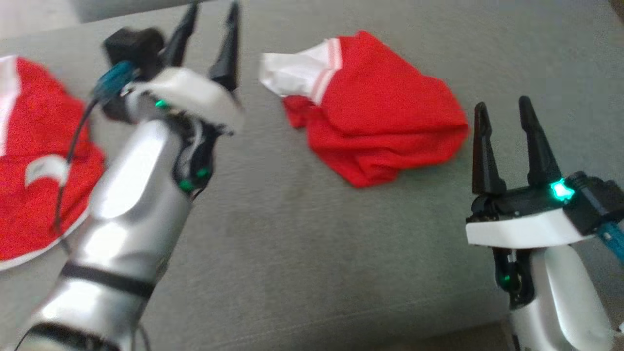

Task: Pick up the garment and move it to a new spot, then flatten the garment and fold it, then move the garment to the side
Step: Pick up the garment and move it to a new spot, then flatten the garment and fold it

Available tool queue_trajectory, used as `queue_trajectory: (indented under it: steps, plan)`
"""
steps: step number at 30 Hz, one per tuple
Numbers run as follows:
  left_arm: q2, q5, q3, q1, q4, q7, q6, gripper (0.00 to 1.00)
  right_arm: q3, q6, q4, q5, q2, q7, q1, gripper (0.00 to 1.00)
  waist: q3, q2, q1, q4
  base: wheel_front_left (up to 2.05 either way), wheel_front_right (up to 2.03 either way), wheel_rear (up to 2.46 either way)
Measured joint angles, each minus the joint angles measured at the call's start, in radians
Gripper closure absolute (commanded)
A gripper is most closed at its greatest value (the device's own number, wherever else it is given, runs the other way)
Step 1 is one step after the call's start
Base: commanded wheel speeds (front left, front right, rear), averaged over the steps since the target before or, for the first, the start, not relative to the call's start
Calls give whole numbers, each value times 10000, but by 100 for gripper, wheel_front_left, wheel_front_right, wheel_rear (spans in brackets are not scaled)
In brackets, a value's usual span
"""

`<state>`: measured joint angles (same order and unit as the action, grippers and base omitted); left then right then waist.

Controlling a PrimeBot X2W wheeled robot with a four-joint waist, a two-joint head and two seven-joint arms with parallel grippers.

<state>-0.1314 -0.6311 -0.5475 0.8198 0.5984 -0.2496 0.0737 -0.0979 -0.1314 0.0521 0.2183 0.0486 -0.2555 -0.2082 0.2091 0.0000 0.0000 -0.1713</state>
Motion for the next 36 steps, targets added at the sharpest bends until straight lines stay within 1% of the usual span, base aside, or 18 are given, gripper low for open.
queue_trajectory:
  steps: [1, 4, 7, 8, 11, 15, 18, 21, 24, 28, 31, 36]
  plan:
    - [-196, 155, 186, -330, -309, -2, -38, 0, 0, 0, 54, -130, 2, 0, 51, 0, -78, 0, 0, 206, 0, 0, 0]
    - [-531, 552, 683, -1820, -1239, -44, -127, 0, -15, 0, 276, -382, 0, 0, 380, 0, -312, 0, 0, 801, 0, 0, 0]
    - [-589, 1014, 1162, -3650, -2180, -67, -215, 0, -13, 0, 571, -546, -2, 0, 622, 0, -538, 0, 0, 1327, 0, 0, 0]
    - [-589, 1014, 1162, -3650, -2180, -67, -215, 0, -13, 0, 571, -546, -2, 0, 622, 0, -538, 0, 0, 1327, 0, 0, 0]
    - [-416, 1494, 1624, -5208, -3080, -67, -376, 0, -6, 0, 849, -731, -2, 0, 712, 0, -766, 0, 0, 1759, 0, 0, 0]
    - [198, 2082, 2268, -6358, -3685, -67, -604, 0, 56, 0, 1080, -734, -2, 0, 883, 0, -994, 0, -1, 2190, 0, 0, 0]
    - [523, 2420, 2660, -6516, -3870, -69, -826, 0, 29, 0, 1229, -792, -2, 0, 944, 0, -1091, 0, 0, 2400, 0, 0, 0]
    - [690, 2644, 2832, -6509, -3946, -69, -1076, 0, -54, 0, 1398, -922, -2, 0, 935, 0, -1098, 0, 0, 2549, 0, 0, 0]
    - [761, 2801, 2915, -6509, -3931, -69, -1277, 0, -347, 0, 1833, -1141, 2, 119, 789, 0, -996, 0, 0, 2643, 0, 0, 0]
    - [830, 2869, 2920, -6506, -3766, -69, -1432, 0, -704, 0, 2631, -1494, 35, 849, -14, 0, -745, 0, 0, 2777, 0, 0, 0]
    - [840, 2853, 2865, -6478, -3693, -69, -1492, 0, -926, 0, 3400, -1703, 213, 1484, -838, 0, -514, 0, 0, 2934, 0, 0, 0]
    - [859, 2476, 2441, -6184, -3697, -69, -1521, 0, -1104, 0, 4901, -1801, 500, 2416, -1969, 0, -138, 0, 0, 3317, 0, 0, 0]
